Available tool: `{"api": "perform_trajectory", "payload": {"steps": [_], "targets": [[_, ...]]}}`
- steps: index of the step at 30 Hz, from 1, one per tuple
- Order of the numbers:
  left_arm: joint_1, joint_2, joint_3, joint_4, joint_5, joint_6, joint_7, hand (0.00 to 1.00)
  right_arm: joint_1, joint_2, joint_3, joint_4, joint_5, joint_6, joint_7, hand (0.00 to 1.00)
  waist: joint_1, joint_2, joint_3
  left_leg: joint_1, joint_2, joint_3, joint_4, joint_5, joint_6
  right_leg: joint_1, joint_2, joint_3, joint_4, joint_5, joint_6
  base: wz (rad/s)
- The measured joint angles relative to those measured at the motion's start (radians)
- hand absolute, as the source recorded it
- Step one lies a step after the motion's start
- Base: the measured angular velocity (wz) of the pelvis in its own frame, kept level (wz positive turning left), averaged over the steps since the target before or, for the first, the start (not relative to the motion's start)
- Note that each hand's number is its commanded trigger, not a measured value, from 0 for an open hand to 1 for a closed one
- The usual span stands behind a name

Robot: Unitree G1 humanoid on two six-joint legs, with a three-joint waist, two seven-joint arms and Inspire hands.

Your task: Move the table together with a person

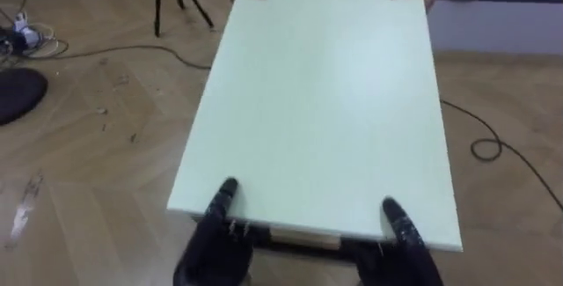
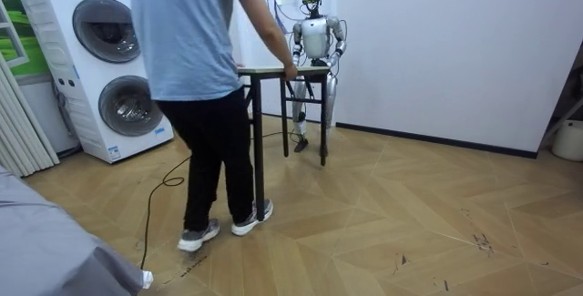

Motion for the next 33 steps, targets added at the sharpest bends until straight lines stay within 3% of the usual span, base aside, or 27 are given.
{"api": "perform_trajectory", "payload": {"steps": [1, 2, 3, 5, 7, 8, 10, 12, 14, 15, 17, 19, 20, 21, 22, 23, 24, 25, 26, 27, 28, 29, 30, 31, 32, 33], "targets": [[-0.004, 0.023, 0.025, -0.001, -0.005, 0.0, -0.005, 1.0, 0.0, 0.035, 0.019, -0.002, -0.004, 0.0, -0.027, 1.0, -0.018, -0.074, 0.0045, 0.012, -0.045, -0.005, -0.005, 0.015, 0.006, 0.069, -0.108, -0.062, 0.158, -0.033, -0.017, -0.39], [-0.011, 0.027, 0.029, -0.001, -0.001, 0.001, -0.002, 1.0, 0.002, 0.044, 0.022, -0.002, -0.002, 0.002, -0.03, 1.0, -0.02, -0.091, 0.0123, 0.014, -0.055, -0.008, -0.005, 0.02, 0.009, 0.109, -0.14, -0.077, 0.203, -0.034, -0.017, 0.26], [-0.022, 0.025, 0.034, 0.0, 0.002, 0.001, 0.002, 1.0, 0.001, 0.058, 0.022, -0.004, 0.001, 0.005, -0.031, 1.0, -0.006, -0.116, 0.0084, -0.005, -0.059, -0.008, -0.007, 0.041, 0.015, 0.173, -0.151, -0.082, 0.242, -0.029, -0.022, -0.08], [-0.04, 0.026, 0.032, -0.007, 0.002, 0.002, 0.002, 1.0, -0.014, 0.059, 0.013, -0.009, -0.008, -0.012, -0.032, 1.0, 0.026, -0.113, 0.0115, -0.051, -0.055, -0.015, -0.023, 0.082, 0.017, 0.253, -0.134, -0.085, 0.175, -0.003, -0.039, -0.45], [-0.063, 0.011, 0.033, -0.013, 0.001, -0.002, 0.002, 1.0, -0.053, 0.06, -0.017, -0.013, -0.035, -0.009, -0.035, 1.0, 0.043, -0.104, 0.0217, -0.119, -0.066, -0.048, -0.025, 0.134, 0.015, 0.345, -0.082, -0.09, -0.012, -0.004, -0.039, -0.53], [-0.066, 0.006, 0.032, -0.014, 0.001, -0.005, 0.002, 1.0, -0.064, 0.067, -0.021, -0.013, -0.042, -0.005, -0.038, 1.0, 0.043, -0.105, 0.0227, -0.131, -0.07, -0.049, -0.027, 0.146, 0.015, 0.36, -0.074, -0.092, -0.055, -0.03, -0.042, -0.33], [-0.093, 0.005, 0.034, -0.021, 0.0, -0.012, 0.002, 1.0, -0.085, 0.074, -0.044, -0.02, -0.047, 0.007, -0.041, 1.0, 0.039, -0.11, 0.0226, -0.179, -0.078, -0.05, -0.051, 0.202, 0.018, 0.384, -0.051, -0.065, -0.191, -0.131, -0.04, 0.02], [-0.119, 0.01, 0.027, -0.022, 0.005, -0.018, 0.002, 1.0, -0.091, 0.099, -0.057, -0.021, -0.045, 0.014, -0.041, 1.0, 0.042, -0.129, 0.0201, -0.211, -0.073, -0.046, -0.076, 0.25, 0.016, 0.383, -0.036, -0.057, -0.261, -0.178, -0.041, 0.13], [-0.145, 0.024, 0.027, -0.023, 0.006, -0.02, 0.002, 1.0, -0.098, 0.111, -0.067, -0.019, -0.045, 0.016, -0.041, 1.0, 0.051, -0.135, 0.0192, -0.249, -0.051, -0.048, -0.087, 0.292, 0.012, 0.381, -0.007, -0.064, -0.336, -0.208, -0.048, -0.02], [-0.157, 0.029, 0.029, -0.023, 0.006, -0.02, 0.002, 1.0, -0.105, 0.114, -0.069, -0.019, -0.037, 0.022, -0.041, 1.0, 0.065, -0.135, 0.0191, -0.267, -0.028, -0.045, -0.097, 0.319, 0.003, 0.369, 0.014, -0.068, -0.376, -0.217, -0.052, -0.21], [-0.166, 0.034, 0.029, -0.021, 0.016, -0.026, 0.002, 1.0, -0.109, 0.117, -0.069, -0.018, -0.025, 0.031, -0.044, 1.0, 0.072, -0.135, 0.0183, -0.275, -0.004, -0.053, -0.139, 0.373, -0.009, 0.349, 0.045, -0.075, -0.4, -0.219, -0.051, -0.1], [-0.168, 0.035, 0.025, -0.017, 0.037, -0.03, 0.002, 1.0, -0.092, 0.12, -0.068, -0.018, -0.007, 0.033, -0.044, 1.0, 0.078, -0.124, 0.013, -0.262, 0.025, -0.086, -0.23, 0.462, -0.029, 0.32, 0.103, -0.087, -0.398, -0.193, -0.082, 0.09], [-0.168, 0.035, 0.024, -0.014, 0.043, -0.028, 0.002, 1.0, -0.085, 0.121, -0.068, -0.017, -0.006, 0.032, -0.044, 1.0, 0.086, -0.12, 0.0134, -0.256, 0.031, -0.09, -0.25, 0.482, -0.041, 0.314, 0.119, -0.087, -0.399, -0.184, -0.091, 0.05], [-0.163, 0.036, 0.026, -0.01, 0.051, -0.024, 0.002, 1.0, -0.074, 0.124, -0.068, -0.013, -0.004, 0.035, -0.044, 1.0, 0.092, -0.112, 0.0137, -0.243, 0.05, -0.107, -0.297, 0.521, -0.085, 0.309, 0.153, -0.085, -0.407, -0.166, -0.111, 0.07], [-0.159, 0.038, 0.023, -0.006, 0.051, -0.018, 0.002, 1.0, -0.063, 0.127, -0.069, -0.011, -0.004, 0.036, -0.044, 1.0, 0.093, -0.094, 0.0138, -0.221, 0.068, -0.133, -0.365, 0.572, -0.155, 0.305, 0.191, -0.086, -0.424, -0.14, -0.137, 0.14], [-0.156, 0.038, 0.021, -0.007, 0.054, -0.016, 0.002, 1.0, -0.057, 0.128, -0.071, -0.011, -0.003, 0.036, -0.042, 1.0, 0.094, -0.082, 0.0143, -0.208, 0.079, -0.144, -0.412, 0.603, -0.211, 0.3, 0.209, -0.089, -0.435, -0.123, -0.152, 0.19], [-0.156, 0.032, 0.02, -0.006, 0.059, -0.016, 0.002, 1.0, -0.054, 0.132, -0.08, -0.011, -0.004, 0.039, -0.034, 1.0, 0.089, -0.066, 0.0208, -0.215, 0.094, -0.158, -0.398, 0.606, -0.269, 0.284, 0.207, -0.12, -0.446, -0.101, -0.176, -0.05], [-0.15, 0.026, 0.021, 0.007, 0.059, -0.018, 0.001, 1.0, -0.054, 0.137, -0.082, 0.005, -0.01, 0.044, -0.034, 1.0, 0.095, -0.07, 0.0257, -0.241, 0.1, -0.139, -0.222, 0.512, -0.171, 0.275, 0.184, -0.137, -0.441, -0.091, -0.188, -0.24], [-0.142, 0.026, 0.025, 0.013, 0.058, -0.019, 0.0, 1.0, -0.054, 0.137, -0.082, 0.015, -0.012, 0.047, -0.034, 1.0, 0.106, -0.075, 0.0252, -0.242, 0.102, -0.137, -0.138, 0.447, -0.145, 0.275, 0.164, -0.152, -0.44, -0.086, -0.19, -0.7], [-0.118, 0.024, 0.025, 0.012, 0.05, -0.022, -0.005, 1.0, -0.054, 0.139, -0.082, 0.021, -0.02, 0.058, -0.034, 1.0, 0.13, -0.075, 0.0236, -0.235, 0.113, -0.126, 0.028, 0.314, -0.144, 0.273, 0.127, -0.184, -0.45, -0.065, -0.178, -0.84], [-0.094, 0.022, 0.026, 0.01, 0.04, -0.033, -0.025, 1.0, -0.056, 0.137, -0.081, 0.021, -0.036, 0.068, -0.034, 1.0, 0.131, -0.071, 0.0233, -0.206, 0.123, -0.128, 0.158, 0.202, -0.156, 0.278, 0.11, -0.213, -0.473, -0.036, -0.156, -0.74], [-0.086, 0.019, 0.027, 0.007, 0.038, -0.035, -0.03, 1.0, -0.055, 0.14, -0.078, 0.021, -0.038, 0.067, -0.034, 1.0, 0.128, -0.067, 0.0224, -0.187, 0.132, -0.129, 0.202, 0.153, -0.158, 0.279, 0.109, -0.227, -0.482, -0.025, -0.152, -0.28], [-0.078, 0.012, 0.031, 0.0, 0.038, -0.033, -0.031, 1.0, -0.055, 0.139, -0.078, 0.02, -0.038, 0.066, -0.033, 1.0, 0.115, -0.06, 0.0232, -0.143, 0.15, -0.14, 0.275, 0.073, -0.164, 0.275, 0.113, -0.247, -0.48, -0.017, -0.154, 0.16], [-0.078, 0.002, 0.034, 0.0, 0.046, -0.026, -0.026, 1.0, -0.055, 0.138, -0.082, 0.02, -0.043, 0.064, -0.034, 1.0, 0.099, -0.051, 0.0236, -0.105, 0.174, -0.148, 0.332, 0.023, -0.17, 0.264, 0.116, -0.275, -0.464, -0.016, -0.151, 0.27], [-0.078, -0.004, 0.037, 0.0, 0.051, -0.022, -0.024, 1.0, -0.057, 0.138, -0.083, 0.02, -0.045, 0.061, -0.034, 1.0, 0.09, -0.045, 0.0242, -0.092, 0.184, -0.151, 0.348, 0.005, -0.177, 0.256, 0.116, -0.29, -0.45, -0.02, -0.152, 0.25], [-0.083, -0.017, 0.038, 0.0, 0.057, -0.014, -0.011, 1.0, -0.064, 0.133, -0.086, 0.019, -0.054, 0.049, -0.036, 1.0, 0.095, -0.021, 0.0349, -0.081, 0.171, -0.166, 0.296, -0.008, -0.187, 0.231, 0.129, -0.278, -0.39, -0.032, -0.16, 0.22]]}}
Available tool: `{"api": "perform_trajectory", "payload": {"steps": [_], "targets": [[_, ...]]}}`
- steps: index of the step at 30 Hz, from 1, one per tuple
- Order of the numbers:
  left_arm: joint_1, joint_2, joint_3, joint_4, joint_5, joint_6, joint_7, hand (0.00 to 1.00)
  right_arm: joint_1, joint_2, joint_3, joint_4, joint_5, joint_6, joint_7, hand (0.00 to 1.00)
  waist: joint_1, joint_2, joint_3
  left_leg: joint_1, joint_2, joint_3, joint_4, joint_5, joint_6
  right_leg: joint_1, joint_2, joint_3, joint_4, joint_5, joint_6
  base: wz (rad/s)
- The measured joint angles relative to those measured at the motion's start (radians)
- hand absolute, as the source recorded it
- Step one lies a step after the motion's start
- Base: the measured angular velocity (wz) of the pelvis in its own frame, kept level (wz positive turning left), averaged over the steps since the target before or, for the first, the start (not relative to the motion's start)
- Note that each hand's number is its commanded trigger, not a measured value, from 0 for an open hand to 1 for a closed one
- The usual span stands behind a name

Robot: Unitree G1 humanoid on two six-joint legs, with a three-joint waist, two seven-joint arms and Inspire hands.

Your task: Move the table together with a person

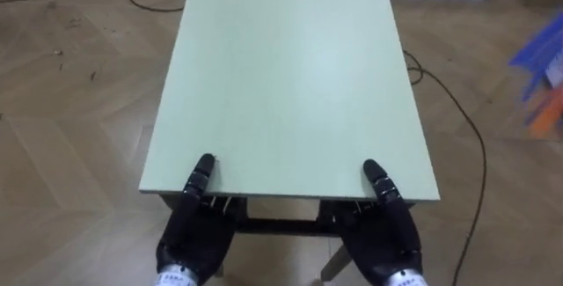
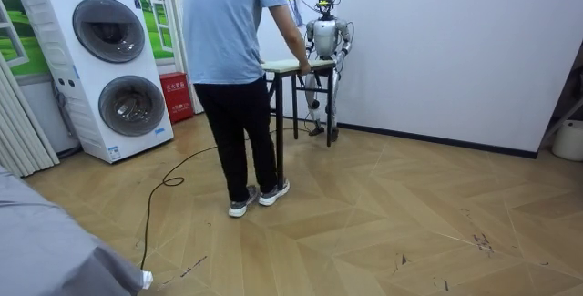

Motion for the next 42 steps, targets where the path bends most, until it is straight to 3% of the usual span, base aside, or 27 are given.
{"api": "perform_trajectory", "payload": {"steps": [1, 2, 3, 4, 5, 6, 8, 9, 10, 12, 14, 15, 16, 17, 19, 22, 23, 24, 25, 26, 27, 30, 32, 37, 42], "targets": [[-0.013, -0.003, -0.007, 0.0, 0.003, 0.01, 0.021, 1.0, 0.007, 0.015, -0.002, 0.001, -0.014, -0.023, -0.005, 1.0, -0.003, 0.0, -0.0038, 0.024, -0.045, -0.072, -0.104, 0.003, -0.006, -0.053, 0.054, 0.102, -0.009, 0.009, -0.048, 0.26], [-0.017, -0.001, -0.009, -0.002, 0.003, 0.012, 0.022, 1.0, 0.01, 0.02, -0.001, 0.0, -0.025, -0.037, -0.005, 1.0, -0.005, -0.008, -0.016, 0.037, -0.075, -0.101, -0.187, 0.011, -0.019, -0.075, 0.087, 0.138, -0.057, 0.031, -0.071, 0.6], [-0.036, -0.007, -0.008, -0.011, 0.004, 0.013, 0.022, 1.0, 0.008, 0.017, -0.004, -0.023, -0.033, -0.052, 0.002, 1.0, -0.029, -0.024, -0.0274, 0.045, -0.116, -0.135, -0.274, 0.02, -0.041, -0.124, 0.101, 0.157, -0.124, 0.112, -0.097, 0.45], [-0.034, -0.044, -0.005, -0.008, 0.005, 0.014, 0.023, 1.0, -0.006, -0.011, -0.002, -0.033, -0.033, -0.066, 0.004, 1.0, -0.029, 0.025, -0.0163, 0.058, -0.068, -0.09, -0.157, -0.025, -0.028, -0.122, 0.101, 0.109, -0.114, 0.126, -0.1, 0.29], [-0.026, -0.051, -0.003, -0.008, 0.003, 0.016, 0.023, 1.0, -0.014, -0.016, 0.0, -0.026, -0.033, -0.07, 0.003, 1.0, -0.029, 0.042, -0.0165, 0.083, -0.048, -0.069, -0.124, -0.042, -0.033, -0.12, 0.104, 0.076, -0.111, 0.127, -0.104, -0.06], [-0.017, -0.058, -0.007, -0.008, -0.006, 0.034, 0.023, 1.0, -0.017, -0.017, 0.001, -0.02, -0.037, -0.085, -0.003, 1.0, -0.031, 0.066, -0.013, 0.152, -0.033, -0.056, -0.113, -0.058, -0.044, -0.111, 0.104, 0.013, -0.11, 0.13, -0.111, 0.0], [-0.021, -0.06, -0.014, -0.01, -0.007, 0.038, 0.021, 1.0, -0.019, -0.017, 0.0, -0.019, -0.042, -0.103, -0.006, 1.0, -0.037, 0.065, -0.0079, 0.233, -0.026, -0.063, -0.128, -0.056, -0.06, -0.112, 0.099, -0.031, -0.112, 0.135, -0.119, 0.11], [-0.031, -0.059, -0.014, -0.008, -0.007, 0.031, 0.022, 1.0, -0.024, -0.009, 0.0, -0.017, -0.037, -0.102, -0.01, 1.0, -0.034, 0.041, 0.0083, 0.227, -0.039, -0.058, -0.137, -0.049, -0.07, -0.113, 0.084, -0.05, -0.118, 0.148, -0.126, 0.05], [-0.03, -0.064, -0.016, -0.007, -0.007, 0.026, 0.021, 1.0, -0.023, -0.016, -0.003, -0.024, -0.039, -0.102, -0.01, 1.0, -0.039, 0.049, 0.0048, 0.222, -0.037, -0.077, -0.116, -0.064, -0.071, -0.113, 0.089, -0.095, -0.146, 0.154, -0.134, 0.0], [-0.036, -0.065, -0.017, -0.006, -0.007, 0.026, 0.022, 1.0, -0.029, -0.014, -0.004, -0.024, -0.039, -0.101, -0.013, 1.0, -0.044, 0.051, 0.0056, 0.18, -0.04, -0.081, -0.079, -0.075, -0.068, -0.134, 0.079, -0.116, -0.149, 0.177, -0.135, 0.04], [-0.036, -0.065, -0.019, -0.006, -0.007, 0.024, 0.022, 1.0, -0.03, -0.014, -0.005, -0.024, -0.041, -0.1, -0.013, 1.0, -0.065, 0.054, 0.0037, 0.165, -0.042, -0.08, -0.105, -0.078, -0.062, -0.15, 0.061, -0.131, -0.156, 0.204, -0.13, 0.21], [-0.042, -0.065, -0.024, -0.006, -0.007, 0.023, 0.025, 1.0, -0.028, -0.013, -0.006, -0.024, -0.041, -0.105, -0.011, 1.0, -0.074, 0.059, -0.002, 0.166, -0.044, -0.069, -0.153, -0.098, -0.037, -0.169, 0.053, -0.14, -0.159, 0.224, -0.127, 0.21], [-0.052, -0.062, -0.024, -0.006, -0.01, 0.022, 0.027, 1.0, -0.031, -0.008, -0.011, -0.024, -0.04, -0.104, -0.01, 1.0, -0.081, 0.06, -0.0028, 0.164, -0.047, -0.049, -0.191, -0.113, -0.012, -0.184, 0.044, -0.14, -0.157, 0.244, -0.125, 0.13], [-0.056, -0.058, -0.024, -0.004, -0.009, 0.022, 0.027, 1.0, -0.032, -0.008, -0.013, -0.022, -0.043, -0.103, -0.01, 1.0, -0.083, 0.058, -0.0036, 0.162, -0.053, -0.041, -0.209, -0.115, -0.006, -0.194, 0.039, -0.138, -0.155, 0.253, -0.123, 0.13], [-0.06, -0.055, -0.024, 0.015, -0.008, 0.022, 0.028, 1.0, -0.014, 0.003, -0.023, -0.018, -0.064, -0.091, -0.008, 1.0, -0.091, 0.044, -0.0134, 0.169, -0.102, -0.035, -0.283, -0.078, 0.06, -0.203, 0.003, -0.123, -0.165, 0.297, -0.104, 0.14], [-0.053, -0.055, -0.022, 0.034, -0.008, 0.022, 0.03, 1.0, -0.011, 0.012, -0.035, 0.011, -0.079, -0.072, -0.002, 1.0, -0.086, 0.026, -0.0237, 0.194, -0.15, -0.014, -0.346, -0.043, 0.106, -0.208, -0.035, -0.077, -0.16, 0.331, -0.081, -0.01], [-0.051, -0.054, -0.022, 0.035, -0.008, 0.022, 0.03, 1.0, -0.011, 0.017, -0.036, 0.014, -0.08, -0.07, -0.002, 1.0, -0.086, 0.021, -0.0254, 0.195, -0.157, -0.013, -0.35, -0.036, 0.112, -0.21, -0.041, -0.063, -0.159, 0.337, -0.073, 0.1], [-0.047, -0.051, -0.021, 0.035, -0.008, 0.022, 0.031, 1.0, -0.011, 0.02, -0.044, 0.021, -0.08, -0.062, -0.002, 1.0, -0.087, 0.012, -0.0268, 0.197, -0.17, -0.013, -0.361, -0.022, 0.123, -0.211, -0.047, -0.029, -0.162, 0.35, -0.048, 0.18], [-0.043, -0.046, -0.024, 0.035, -0.008, 0.022, 0.032, 1.0, -0.008, 0.019, -0.049, 0.022, -0.078, -0.05, -0.003, 1.0, -0.088, 0.009, -0.0271, 0.199, -0.178, -0.018, -0.373, -0.008, 0.133, -0.21, -0.052, 0.003, -0.157, 0.353, 0.002, 0.25], [-0.043, -0.043, -0.026, 0.034, -0.009, 0.022, 0.033, 1.0, -0.005, 0.019, -0.051, 0.022, -0.077, -0.05, -0.003, 1.0, -0.089, 0.008, -0.0263, 0.199, -0.18, -0.02, -0.377, -0.001, 0.137, -0.211, -0.056, 0.02, -0.149, 0.353, 0.034, 0.42], [-0.043, -0.043, -0.028, 0.034, -0.009, 0.022, 0.034, 1.0, 0.003, 0.024, -0.053, 0.022, -0.075, -0.049, -0.003, 1.0, -0.093, 0.005, -0.0256, 0.2, -0.181, -0.018, -0.385, 0.01, 0.142, -0.218, -0.067, 0.068, -0.103, 0.34, 0.069, 0.76], [-0.043, -0.04, -0.034, 0.034, 0.005, 0.026, 0.05, 1.0, 0.025, 0.025, -0.052, 0.021, -0.054, -0.051, -0.003, 1.0, -0.111, -0.008, -0.027, 0.22, -0.178, 0.046, -0.437, 0.042, 0.144, -0.212, -0.145, 0.141, 0.139, 0.195, 0.084, 0.69], [-0.043, -0.038, -0.034, 0.029, 0.006, 0.024, 0.049, 1.0, 0.019, 0.023, -0.044, 0.021, -0.047, -0.052, -0.003, 1.0, -0.088, -0.014, -0.0252, 0.226, -0.179, 0.07, -0.453, 0.049, 0.142, -0.175, -0.152, 0.179, 0.131, 0.157, 0.108, -0.05], [-0.027, -0.055, -0.007, 0.021, 0.035, 0.02, 0.041, 1.0, -0.002, 0.021, -0.029, 0.023, -0.041, -0.054, -0.013, 1.0, -0.011, -0.02, -0.0218, 0.255, -0.173, 0.097, -0.499, 0.058, 0.129, -0.084, -0.104, 0.189, -0.07, 0.16, 0.106, -0.21], [0.013, -0.027, -0.007, -0.024, 0.036, 0.014, 0.041, 1.0, -0.007, 0.016, 0.007, 0.023, -0.041, -0.076, -0.014, 1.0, -0.004, -0.038, -0.023, 0.266, -0.161, 0.095, -0.523, 0.062, 0.12, -0.058, -0.082, 0.185, -0.132, 0.172, 0.102, -0.02]]}}
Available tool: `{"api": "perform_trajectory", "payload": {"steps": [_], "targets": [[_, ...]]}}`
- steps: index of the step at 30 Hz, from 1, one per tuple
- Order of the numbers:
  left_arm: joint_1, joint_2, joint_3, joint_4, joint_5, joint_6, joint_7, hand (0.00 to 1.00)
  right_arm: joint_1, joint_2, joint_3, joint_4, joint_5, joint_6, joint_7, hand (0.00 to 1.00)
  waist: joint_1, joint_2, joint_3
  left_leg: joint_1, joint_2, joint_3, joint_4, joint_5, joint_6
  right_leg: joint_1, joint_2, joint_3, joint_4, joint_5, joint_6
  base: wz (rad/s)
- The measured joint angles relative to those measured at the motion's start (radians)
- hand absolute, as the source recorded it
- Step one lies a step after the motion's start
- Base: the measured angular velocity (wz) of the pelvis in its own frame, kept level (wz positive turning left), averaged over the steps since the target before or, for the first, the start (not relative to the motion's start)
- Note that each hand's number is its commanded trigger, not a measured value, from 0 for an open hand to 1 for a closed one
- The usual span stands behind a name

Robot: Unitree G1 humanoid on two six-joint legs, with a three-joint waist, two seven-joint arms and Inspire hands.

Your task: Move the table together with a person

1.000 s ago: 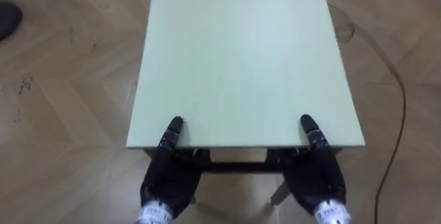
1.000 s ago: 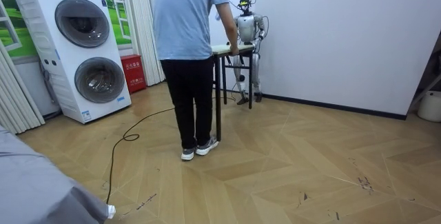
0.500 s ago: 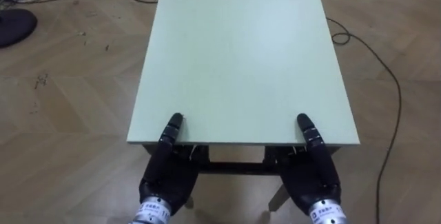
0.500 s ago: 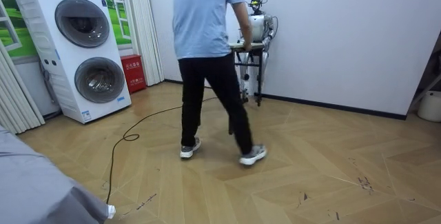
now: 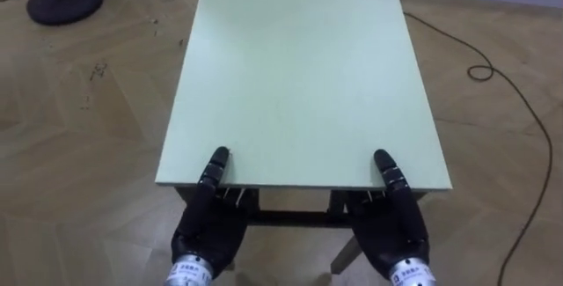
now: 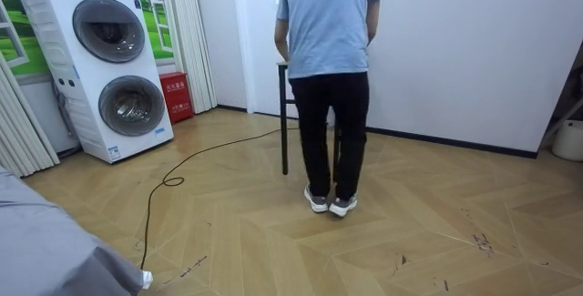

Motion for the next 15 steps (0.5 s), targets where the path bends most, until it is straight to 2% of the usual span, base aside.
{"api": "perform_trajectory", "payload": {"steps": [5, 9, 15], "targets": [[0.017, 0.003, -0.002, -0.014, -0.002, 0.0, 0.0, 1.0, -0.011, -0.008, 0.007, 0.0, -0.014, -0.007, 0.001, 1.0, -0.002, -0.001, 0.0012, -0.009, 0.004, -0.002, -0.006, -0.001, -0.001, 0.0, 0.005, -0.006, -0.023, 0.0, 0.0, 0.01], [0.039, 0.003, -0.003, -0.031, -0.002, -0.004, 0.0, 1.0, -0.015, -0.009, 0.015, -0.001, -0.015, -0.009, 0.01, 1.0, 0.0, -0.001, 0.0022, -0.028, 0.007, -0.017, -0.007, 0.001, -0.006, -0.003, 0.006, -0.033, -0.035, 0.0, 0.0, 0.16], [0.048, -0.012, -0.008, -0.031, -0.002, -0.014, 0.0, 1.0, -0.026, -0.014, 0.017, 0.0, -0.033, -0.02, 0.007, 1.0, 0.004, 0.002, 0.0041, -0.037, 0.008, -0.066, -0.003, 0.005, -0.012, 0.032, 0.006, -0.086, -0.063, -0.001, 0.0, 0.3]]}}
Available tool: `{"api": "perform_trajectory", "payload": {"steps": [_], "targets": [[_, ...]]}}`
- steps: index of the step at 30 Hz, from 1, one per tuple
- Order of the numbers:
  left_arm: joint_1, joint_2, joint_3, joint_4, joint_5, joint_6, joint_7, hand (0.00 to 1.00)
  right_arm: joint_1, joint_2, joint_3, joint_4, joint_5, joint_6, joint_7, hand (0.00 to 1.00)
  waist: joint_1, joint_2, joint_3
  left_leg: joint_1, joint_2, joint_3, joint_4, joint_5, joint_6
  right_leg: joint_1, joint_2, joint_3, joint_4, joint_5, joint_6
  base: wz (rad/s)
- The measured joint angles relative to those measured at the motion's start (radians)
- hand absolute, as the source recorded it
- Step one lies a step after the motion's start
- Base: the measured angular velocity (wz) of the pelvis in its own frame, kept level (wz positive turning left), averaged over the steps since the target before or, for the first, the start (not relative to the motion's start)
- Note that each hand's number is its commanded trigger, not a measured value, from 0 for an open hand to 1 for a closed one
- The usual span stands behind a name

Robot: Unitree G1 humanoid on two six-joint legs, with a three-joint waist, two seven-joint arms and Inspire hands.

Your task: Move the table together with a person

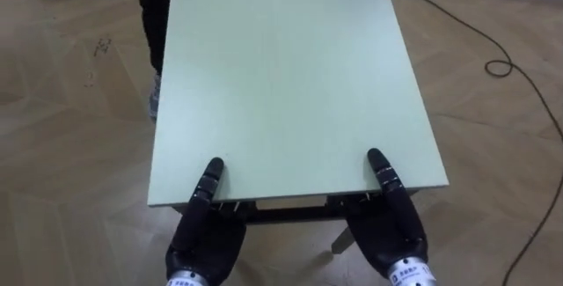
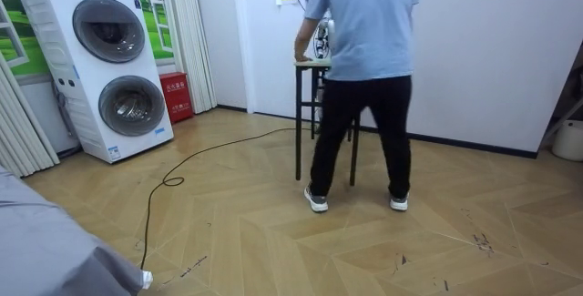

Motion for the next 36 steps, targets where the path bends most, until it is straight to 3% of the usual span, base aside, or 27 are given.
{"api": "perform_trajectory", "payload": {"steps": [4, 11, 14, 17, 18, 19, 20, 21, 22, 23, 24, 27, 28, 31, 36], "targets": [[0.0, -0.005, 0.006, 0.001, -0.001, 0.0, -0.003, 1.0, -0.024, 0.0, 0.001, 0.019, -0.007, 0.001, 0.0, 1.0, 0.0, 0.003, 0.0021, -0.003, 0.0, -0.012, 0.0, 0.002, -0.003, 0.018, -0.004, -0.045, -0.002, -0.009, -0.002, 0.29], [0.0, -0.007, 0.006, -0.003, -0.02, 0.0, -0.003, 1.0, -0.035, 0.0, 0.0, 0.017, 0.004, 0.004, -0.002, 1.0, 0.001, 0.014, 0.005, 0.002, -0.013, -0.015, 0.001, 0.002, -0.003, 0.031, -0.027, -0.051, 0.031, -0.04, 0.006, 0.24], [0.0, -0.004, 0.005, 0.0, -0.021, 0.003, -0.003, 1.0, -0.026, 0.007, 0.0, 0.017, 0.007, 0.004, -0.003, 1.0, -0.006, 0.014, 0.0053, 0.016, -0.025, -0.015, 0.004, 0.002, -0.003, 0.019, -0.056, -0.067, 0.125, -0.072, 0.006, 0.36], [-0.001, -0.005, 0.002, 0.008, -0.021, 0.008, -0.003, 1.0, -0.011, 0.008, 0.001, 0.017, 0.007, 0.004, -0.004, 1.0, -0.012, 0.015, 0.0064, 0.04, -0.047, -0.024, 0.004, 0.002, -0.002, -0.013, -0.106, -0.065, 0.281, -0.099, 0.011, 0.4], [-0.002, -0.003, 0.001, 0.009, -0.02, 0.011, -0.003, 1.0, -0.004, 0.009, -0.001, 0.017, 0.004, 0.004, -0.004, 1.0, -0.019, 0.016, 0.0095, 0.049, -0.055, -0.053, 0.004, 0.001, -0.001, -0.041, -0.125, -0.053, 0.37, -0.097, 0.008, 0.59], [-0.002, -0.001, -0.001, 0.011, -0.018, 0.01, -0.003, 1.0, 0.004, 0.009, -0.008, 0.017, -0.001, 0.006, -0.004, 1.0, -0.034, 0.013, 0.0125, 0.057, -0.065, -0.119, 0.004, -0.001, 0.004, -0.089, -0.131, -0.015, 0.452, -0.11, 0.002, 0.57], [-0.003, 0.0, -0.001, 0.01, -0.018, 0.01, -0.005, 1.0, 0.007, 0.01, -0.009, 0.017, -0.001, 0.006, -0.002, 1.0, -0.035, 0.013, 0.0126, 0.056, -0.065, -0.146, 0.005, -0.004, 0.009, -0.105, -0.119, 0.01, 0.451, -0.126, 0.004, 0.56], [-0.008, 0.008, -0.001, 0.012, -0.018, 0.006, -0.006, 1.0, 0.007, 0.018, -0.011, 0.017, -0.005, 0.013, -0.001, 1.0, -0.041, 0.014, 0.0139, 0.044, -0.065, -0.196, 0.008, -0.005, 0.009, -0.128, -0.084, 0.046, 0.374, -0.157, -0.003, 0.61], [-0.014, 0.012, 0.002, 0.02, -0.02, 0.003, -0.007, 1.0, 0.009, 0.017, -0.01, 0.017, -0.014, 0.015, 0.008, 1.0, -0.056, 0.017, 0.0164, 0.039, -0.066, -0.248, 0.008, -0.006, 0.007, -0.136, -0.046, 0.078, 0.263, -0.153, -0.009, 0.74], [-0.015, 0.016, 0.004, 0.022, -0.021, 0.003, -0.009, 1.0, 0.011, 0.02, -0.009, 0.017, -0.019, 0.016, 0.01, 1.0, -0.064, 0.016, 0.0161, 0.037, -0.069, -0.265, 0.01, -0.008, 0.002, -0.136, -0.03, 0.093, 0.202, -0.139, -0.014, 1.04], [-0.022, 0.017, 0.001, 0.035, -0.021, 0.004, -0.011, 1.0, 0.022, 0.022, -0.005, 0.017, -0.018, 0.011, 0.013, 1.0, -0.09, 0.019, 0.0134, 0.033, -0.073, -0.297, 0.023, -0.015, -0.012, -0.123, -0.018, 0.101, 0.185, -0.077, -0.025, 0.88], [-0.021, 0.012, 0.001, 0.039, -0.014, 0.02, -0.011, 1.0, 0.026, 0.004, -0.011, 0.017, -0.014, 0.012, 0.013, 1.0, -0.086, 0.03, 0.0127, 0.051, -0.043, -0.255, -0.008, -0.004, -0.04, -0.073, -0.006, 0.061, 0.158, -0.075, -0.038, 0.51], [-0.019, 0.009, 0.002, 0.039, -0.007, 0.022, -0.011, 1.0, 0.032, 0.004, -0.01, 0.017, -0.012, 0.011, 0.016, 1.0, -0.085, 0.029, 0.0131, 0.065, -0.03, -0.231, -0.032, 0.001, -0.046, -0.053, 0.011, 0.058, 0.14, -0.075, -0.039, 0.47], [-0.012, 0.014, 0.001, 0.039, 0.0, 0.022, -0.014, 1.0, 0.039, 0.001, 0.008, 0.017, 0.001, 0.0, 0.017, 1.0, -0.056, 0.025, 0.0129, 0.081, -0.009, -0.227, -0.047, 0.004, -0.052, -0.02, 0.037, 0.063, 0.1, -0.07, -0.047, 0.21], [-0.002, 0.011, 0.002, 0.035, 0.001, 0.022, -0.015, 1.0, 0.04, -0.003, 0.028, 0.017, 0.014, -0.022, 0.019, 1.0, -0.017, 0.023, 0.0114, 0.054, -0.002, -0.242, -0.038, 0.009, -0.061, -0.006, 0.04, 0.021, 0.07, -0.065, -0.056, 0.28]]}}
